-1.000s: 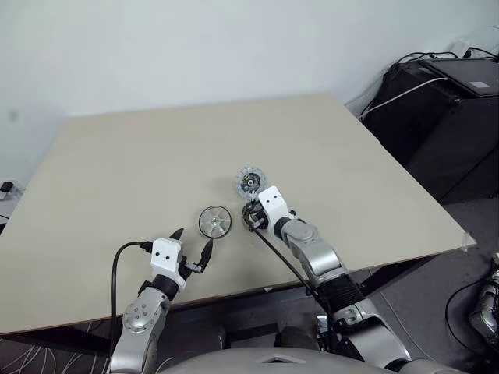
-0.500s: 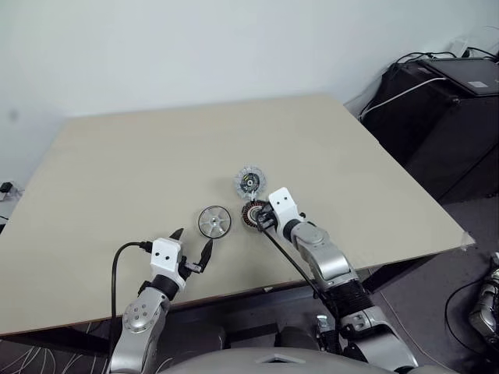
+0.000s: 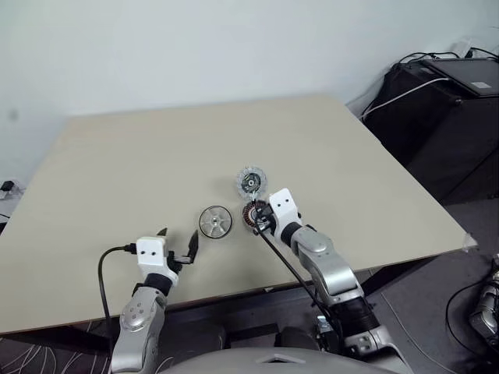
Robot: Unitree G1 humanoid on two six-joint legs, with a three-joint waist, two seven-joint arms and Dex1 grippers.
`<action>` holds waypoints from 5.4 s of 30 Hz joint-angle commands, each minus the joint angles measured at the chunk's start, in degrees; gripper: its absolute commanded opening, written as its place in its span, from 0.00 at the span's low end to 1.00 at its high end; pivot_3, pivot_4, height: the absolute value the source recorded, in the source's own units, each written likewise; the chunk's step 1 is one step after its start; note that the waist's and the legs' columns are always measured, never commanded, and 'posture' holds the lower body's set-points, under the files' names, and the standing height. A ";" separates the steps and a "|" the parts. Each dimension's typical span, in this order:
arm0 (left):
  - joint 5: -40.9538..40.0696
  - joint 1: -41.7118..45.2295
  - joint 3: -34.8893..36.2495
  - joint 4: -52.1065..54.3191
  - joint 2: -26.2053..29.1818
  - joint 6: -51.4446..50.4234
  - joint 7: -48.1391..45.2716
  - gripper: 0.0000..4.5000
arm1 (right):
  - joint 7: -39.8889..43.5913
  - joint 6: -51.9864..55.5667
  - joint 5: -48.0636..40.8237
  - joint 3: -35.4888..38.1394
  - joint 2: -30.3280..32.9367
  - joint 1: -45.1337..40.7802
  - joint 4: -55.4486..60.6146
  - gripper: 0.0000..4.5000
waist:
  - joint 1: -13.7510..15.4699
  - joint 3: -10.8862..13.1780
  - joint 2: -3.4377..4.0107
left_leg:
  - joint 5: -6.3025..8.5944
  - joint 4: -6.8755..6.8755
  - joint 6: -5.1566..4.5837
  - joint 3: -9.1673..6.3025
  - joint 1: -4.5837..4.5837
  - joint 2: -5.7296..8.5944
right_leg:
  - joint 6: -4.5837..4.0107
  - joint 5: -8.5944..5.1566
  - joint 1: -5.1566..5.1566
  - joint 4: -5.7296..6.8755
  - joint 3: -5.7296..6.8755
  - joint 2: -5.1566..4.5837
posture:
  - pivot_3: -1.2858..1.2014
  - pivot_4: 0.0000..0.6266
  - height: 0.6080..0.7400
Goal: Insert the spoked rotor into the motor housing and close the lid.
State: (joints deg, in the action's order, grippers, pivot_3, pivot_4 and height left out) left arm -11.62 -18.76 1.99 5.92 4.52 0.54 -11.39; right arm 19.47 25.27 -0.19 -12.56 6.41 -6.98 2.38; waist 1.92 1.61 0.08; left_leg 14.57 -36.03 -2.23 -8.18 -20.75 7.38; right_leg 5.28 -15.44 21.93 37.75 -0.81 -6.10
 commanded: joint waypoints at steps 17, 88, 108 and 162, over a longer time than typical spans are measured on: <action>-14.53 15.64 5.03 -5.58 5.50 -25.81 -11.11 1.00 | 10.64 -2.96 -8.24 -1.16 7.90 11.41 16.17 0.01 | 0.19 0.17 -0.28 | -0.01 -0.03 0.03 0.00 0.01 -0.05 | 0.05 0.01 -0.01 0.00 0.02 0.04 | 0.52 0.00 1.00; -30.87 24.65 18.86 -12.23 -8.01 -31.37 -10.71 0.13 | 9.96 -2.33 -10.29 -1.78 9.56 14.24 17.87 0.00 | 0.26 0.11 -0.56 | 0.06 -0.73 -0.02 0.00 -0.19 -0.06 | 0.30 0.26 -0.13 0.00 0.02 0.08 | 0.52 0.00 1.00; -37.24 31.02 9.31 -13.60 -13.40 -39.19 -9.23 0.13 | 9.33 -2.61 -9.83 -1.99 9.10 15.04 18.12 0.00 | 0.57 0.12 -0.57 | 0.21 -1.05 -0.15 0.01 -0.43 -0.02 | 0.32 0.36 -0.08 -0.06 0.03 0.11 | 0.52 0.00 1.00; -27.61 35.86 5.03 -28.02 -16.32 -35.67 -7.16 1.00 | 6.37 -2.50 -10.06 -1.24 9.53 17.12 20.75 0.00 | 0.35 0.12 -0.56 | 0.23 -1.16 -0.19 0.01 -0.49 -0.02 | 0.32 0.49 -0.08 -0.09 0.02 0.13 | 0.52 0.00 1.00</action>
State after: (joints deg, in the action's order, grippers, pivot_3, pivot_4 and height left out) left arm -38.90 20.87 7.60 -25.42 -8.53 -34.87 -18.72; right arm 26.06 23.80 -9.64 -14.69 16.17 10.50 20.77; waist 2.27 1.73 -0.48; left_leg 14.80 -37.19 -2.42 -8.17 -21.24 7.36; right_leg 5.63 -14.97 21.86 37.66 -0.80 -5.97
